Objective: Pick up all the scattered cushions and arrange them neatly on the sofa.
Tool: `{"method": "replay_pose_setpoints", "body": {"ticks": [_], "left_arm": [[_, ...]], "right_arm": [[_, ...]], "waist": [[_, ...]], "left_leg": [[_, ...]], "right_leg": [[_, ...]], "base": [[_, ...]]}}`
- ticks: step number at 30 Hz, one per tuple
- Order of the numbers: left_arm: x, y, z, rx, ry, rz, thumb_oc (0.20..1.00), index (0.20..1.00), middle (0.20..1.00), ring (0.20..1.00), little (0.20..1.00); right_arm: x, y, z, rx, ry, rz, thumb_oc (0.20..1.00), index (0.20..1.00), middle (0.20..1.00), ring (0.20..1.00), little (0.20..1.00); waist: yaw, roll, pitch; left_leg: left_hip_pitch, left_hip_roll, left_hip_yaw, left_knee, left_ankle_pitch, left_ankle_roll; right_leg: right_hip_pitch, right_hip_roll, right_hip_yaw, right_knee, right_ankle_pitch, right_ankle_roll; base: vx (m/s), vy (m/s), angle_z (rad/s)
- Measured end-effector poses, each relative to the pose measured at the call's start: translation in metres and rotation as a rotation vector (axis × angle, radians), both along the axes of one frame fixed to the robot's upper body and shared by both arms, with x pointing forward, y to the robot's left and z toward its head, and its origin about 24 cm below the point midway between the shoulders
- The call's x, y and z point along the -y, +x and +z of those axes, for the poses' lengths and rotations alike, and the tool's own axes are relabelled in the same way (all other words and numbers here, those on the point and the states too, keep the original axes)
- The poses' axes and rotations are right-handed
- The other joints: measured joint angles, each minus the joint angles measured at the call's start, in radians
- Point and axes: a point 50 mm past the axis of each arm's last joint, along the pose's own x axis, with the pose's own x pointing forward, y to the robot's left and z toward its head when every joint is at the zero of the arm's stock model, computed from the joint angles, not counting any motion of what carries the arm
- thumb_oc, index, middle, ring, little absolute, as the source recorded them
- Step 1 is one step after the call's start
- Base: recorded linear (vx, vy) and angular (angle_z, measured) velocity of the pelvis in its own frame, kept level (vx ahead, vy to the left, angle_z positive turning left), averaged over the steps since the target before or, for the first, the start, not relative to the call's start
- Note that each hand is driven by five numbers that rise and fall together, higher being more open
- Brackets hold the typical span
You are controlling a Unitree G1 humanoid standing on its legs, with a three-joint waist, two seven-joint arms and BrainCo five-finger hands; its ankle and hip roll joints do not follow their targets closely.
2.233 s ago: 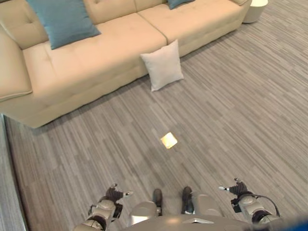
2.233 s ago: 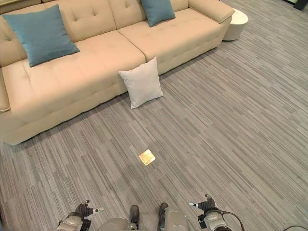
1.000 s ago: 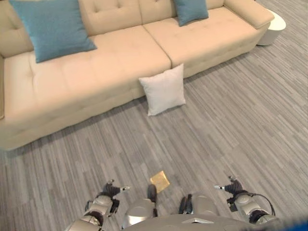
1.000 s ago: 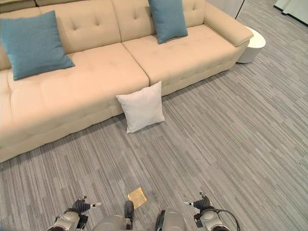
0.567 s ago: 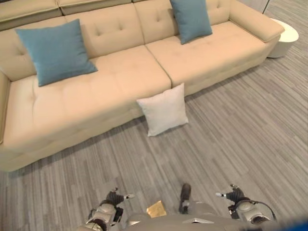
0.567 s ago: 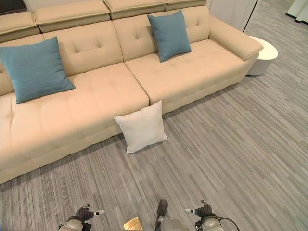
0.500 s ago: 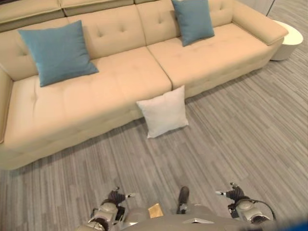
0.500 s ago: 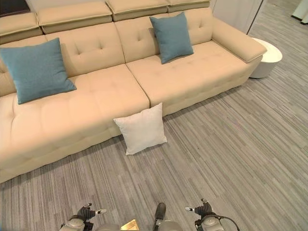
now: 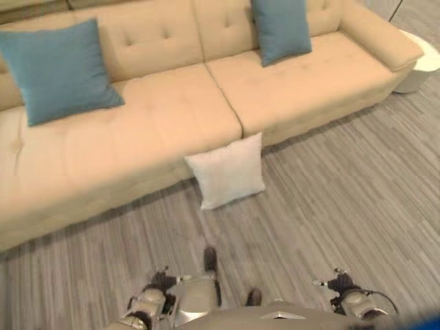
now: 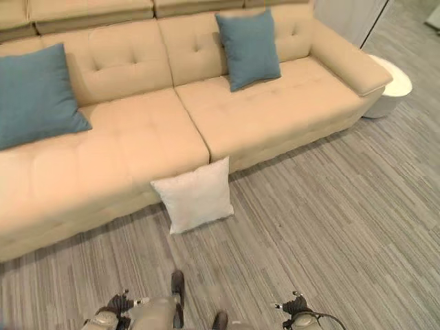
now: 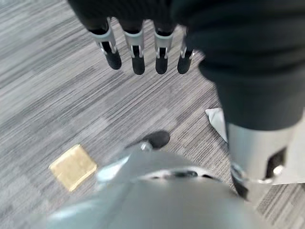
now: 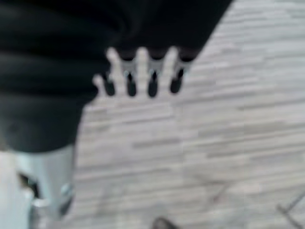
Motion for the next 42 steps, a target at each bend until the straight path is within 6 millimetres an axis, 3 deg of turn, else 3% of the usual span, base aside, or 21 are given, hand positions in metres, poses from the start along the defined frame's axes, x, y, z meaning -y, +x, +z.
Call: {"method": "replay_pose_setpoints", "body": {"ticks": [3, 5, 6, 7, 9, 12, 15, 17, 19, 20, 22, 23, 26, 28, 30, 32, 36, 38, 42], "left_arm": [[-0.002, 0.008, 0.003, 0.012, 0.011, -0.015, 1.000, 1.000, 1.000, 1.000, 1.000], [-0.007, 0.015, 0.006, 0.023, 0.029, -0.027, 1.000, 1.000, 1.000, 1.000, 1.000], [-0.010, 0.020, 0.009, 0.035, 0.038, -0.029, 1.000, 1.000, 1.000, 1.000, 1.000], [-0.010, 0.023, 0.010, 0.040, 0.040, -0.031, 1.000, 1.000, 1.000, 1.000, 1.000], [-0.009, 0.024, 0.010, 0.042, 0.039, -0.038, 1.000, 1.000, 1.000, 1.000, 1.000], [-0.007, 0.022, 0.008, 0.033, 0.038, -0.046, 1.000, 1.000, 1.000, 1.000, 1.000], [-0.003, 0.016, 0.005, 0.017, 0.025, -0.044, 1.000, 1.000, 1.000, 1.000, 1.000], [-0.004, 0.006, 0.003, -0.007, 0.029, -0.043, 1.000, 1.000, 1.000, 1.000, 1.000], [0.002, 0.004, 0.000, -0.007, 0.010, -0.044, 1.000, 1.000, 1.000, 1.000, 1.000], [0.004, 0.005, 0.001, -0.002, 0.008, -0.049, 1.000, 1.000, 1.000, 1.000, 1.000], [0.007, -0.003, -0.003, -0.019, -0.004, -0.039, 1.000, 1.000, 1.000, 1.000, 1.000], [0.008, -0.004, -0.003, -0.018, -0.010, -0.034, 1.000, 1.000, 1.000, 1.000, 1.000], [0.007, 0.005, 0.000, 0.006, -0.009, -0.030, 1.000, 1.000, 1.000, 1.000, 1.000], [0.006, 0.015, 0.003, 0.030, -0.004, -0.039, 1.000, 1.000, 1.000, 1.000, 1.000], [0.006, 0.018, 0.004, 0.045, -0.005, -0.041, 1.000, 1.000, 1.000, 1.000, 1.000], [0.009, 0.015, 0.003, 0.040, -0.013, -0.040, 1.000, 1.000, 1.000, 1.000, 1.000], [0.009, 0.013, 0.002, 0.035, -0.016, -0.036, 1.000, 1.000, 1.000, 1.000, 1.000], [0.006, 0.016, 0.004, 0.041, -0.006, -0.037, 1.000, 1.000, 1.000, 1.000, 1.000], [-0.008, 0.017, 0.008, 0.049, 0.024, -0.016, 1.000, 1.000, 1.000, 1.000, 1.000]], "right_arm": [[-0.001, 0.001, 0.000, 0.004, 0.006, 0.006, 1.000, 1.000, 1.000, 1.000, 1.000], [-0.004, 0.008, 0.002, 0.031, 0.015, 0.023, 1.000, 1.000, 1.000, 1.000, 1.000], [-0.006, 0.013, 0.004, 0.049, 0.022, 0.030, 1.000, 1.000, 1.000, 1.000, 1.000], [-0.006, 0.015, 0.004, 0.058, 0.025, 0.033, 1.000, 1.000, 1.000, 1.000, 1.000], [-0.008, 0.021, 0.006, 0.069, 0.032, 0.040, 1.000, 1.000, 1.000, 1.000, 1.000], [-0.009, 0.029, 0.008, 0.083, 0.033, 0.046, 1.000, 1.000, 1.000, 1.000, 1.000], [-0.008, 0.029, 0.008, 0.079, 0.030, 0.049, 1.000, 1.000, 1.000, 1.000, 1.000], [-0.007, 0.019, 0.005, 0.046, 0.021, 0.054, 1.000, 1.000, 1.000, 1.000, 1.000], [-0.002, 0.006, 0.002, -0.001, 0.005, 0.048, 1.000, 1.000, 1.000, 1.000, 1.000], [-0.001, 0.003, 0.001, -0.006, 0.001, 0.053, 1.000, 1.000, 1.000, 1.000, 1.000], [0.002, 0.013, 0.005, 0.031, -0.003, 0.058, 1.000, 1.000, 1.000, 1.000, 1.000], [0.004, 0.015, 0.007, 0.037, -0.011, 0.060, 1.000, 1.000, 1.000, 1.000, 1.000], [0.007, 0.018, 0.008, 0.042, -0.017, 0.059, 1.000, 1.000, 1.000, 1.000, 1.000], [0.011, 0.011, 0.006, 0.013, -0.028, 0.044, 1.000, 1.000, 1.000, 1.000, 1.000], [0.011, 0.014, 0.007, 0.019, -0.028, 0.034, 1.000, 1.000, 1.000, 1.000, 1.000], [0.011, 0.017, 0.008, 0.031, -0.023, 0.029, 1.000, 1.000, 1.000, 1.000, 1.000], [0.013, 0.007, 0.005, 0.006, -0.025, 0.018, 1.000, 1.000, 1.000, 1.000, 1.000], [0.011, -0.002, 0.002, -0.016, -0.018, 0.013, 1.000, 1.000, 1.000, 1.000, 1.000], [0.008, 0.009, 0.006, 0.025, -0.008, 0.026, 1.000, 1.000, 1.000, 1.000, 1.000]], "waist": [[0.002, 0.017, -0.005], [0.004, 0.023, -0.006], [0.004, 0.028, -0.001], [0.004, 0.031, 0.001], [0.000, 0.049, 0.011], [-0.008, 0.054, 0.012], [-0.021, 0.049, 0.014], [-0.044, 0.031, 0.007], [-0.043, 0.056, -0.014], [-0.031, 0.054, -0.018], [-0.013, 0.050, -0.020], [-0.012, 0.036, -0.019], [0.001, -0.012, 0.005], [-0.007, -0.021, 0.010], [-0.013, -0.016, 0.016], [-0.017, 0.001, 0.026], [-0.045, 0.020, 0.018], [-0.041, 0.021, 0.017], [-0.030, 0.030, 0.012]], "left_leg": [[0.055, -0.015, 0.002, -0.025, -0.026, 0.034], [0.091, -0.025, 0.002, -0.029, -0.056, 0.046], [0.109, -0.032, -0.001, -0.030, -0.065, 0.052], [0.119, -0.034, -0.004, -0.031, -0.074, 0.055], [0.160, -0.034, -0.008, -0.046, -0.089, 0.048], [0.191, -0.034, -0.014, -0.050, -0.117, 0.023], [0.212, -0.028, -0.048, -0.048, -0.147, -0.001], [0.254, -0.010, -0.106, -0.043, -0.182, -0.033], [0.265, 0.050, -0.152, -0.004, -0.215, -0.068], [0.256, 0.068, -0.150, 0.032, -0.214, -0.068], [0.208, 0.108, -0.152, 0.131, -0.201, -0.080], [0.154, 0.111, -0.174, 0.235, -0.184, -0.109], [-0.003, 0.123, -0.174, 0.503, -0.123, -0.198], [-0.072, 0.131, -0.111, 0.490, -0.145, -0.180], [-0.073, 0.115, -0.025, 0.271, -0.137, -0.169], [-0.046, 0.096, -0.024, 0.125, -0.110, -0.134], [-0.001, 0.053, -0.059, 0.077, -0.086, -0.089], [0.044, 0.025, -0.056, 0.038, -0.079, -0.037], [0.054, 0.000, -0.051, 0.027, -0.091, -0.017]], "right_leg": [[-0.075, -0.044, 0.002, 0.223, -0.046, 0.056], [-0.205, -0.094, 0.016, 0.534, -0.076, 0.105], [-0.284, -0.113, 0.041, 0.659, -0.075, 0.109], [-0.323, -0.118, 0.051, 0.703, -0.074, 0.113], [-0.381, -0.117, 0.055, 0.655, -0.074, 0.107], [-0.425, -0.128, 0.055, 0.373, -0.020, 0.093], [-0.439, -0.140, 0.093, 0.075, 0.161, 0.107], [-0.400, -0.120, 0.151, 0.042, 0.264, 0.079], [-0.359, -0.074, 0.117, 0.057, 0.273, 0.051], [-0.340, -0.052, 0.110, 0.038, 0.276, 0.016], [-0.286, -0.021, 0.086, -0.035, 0.294, -0.018], [-0.248, -0.016, 0.059, -0.080, 0.303, -0.038], [-0.211, -0.022, 0.001, -0.082, 0.249, -0.078], [-0.200, -0.016, -0.051, -0.081, 0.221, -0.078], [-0.202, 0.006, -0.068, -0.086, 0.201, -0.060], [-0.175, 0.036, -0.077, -0.080, 0.195, -0.057], [-0.143, 0.060, -0.073, -0.078, 0.163, -0.059], [-0.154, 0.030, -0.055, -0.008, 0.127, -0.043], [-0.199, -0.013, -0.029, 0.103, 0.082, -0.020]], "base": [[0.15, 0.164, 0.02], [0.12, 0.098, 0.04], [0.18, 0.059, 0.16], [0.22, 0.017, 0.15], [0.22, -0.051, 0.06], [0.22, -0.122, 0.06], [0.25, -0.188, 0.27], [0.29, -0.303, 0.81], [0.10, -0.149, 0.70], [0.12, -0.209, 0.32], [0.06, -0.189, 0.22], [0.06, -0.185, 0.46], [0.04, -0.087, 0.60], [0.11, 0.034, 0.79], [0.15, 0.088, 0.25], [0.14, 0.147, -0.08], [0.11, 0.135, -0.09], [0.11, 0.156, -0.02], [0.05, 0.108, 0.04]]}}
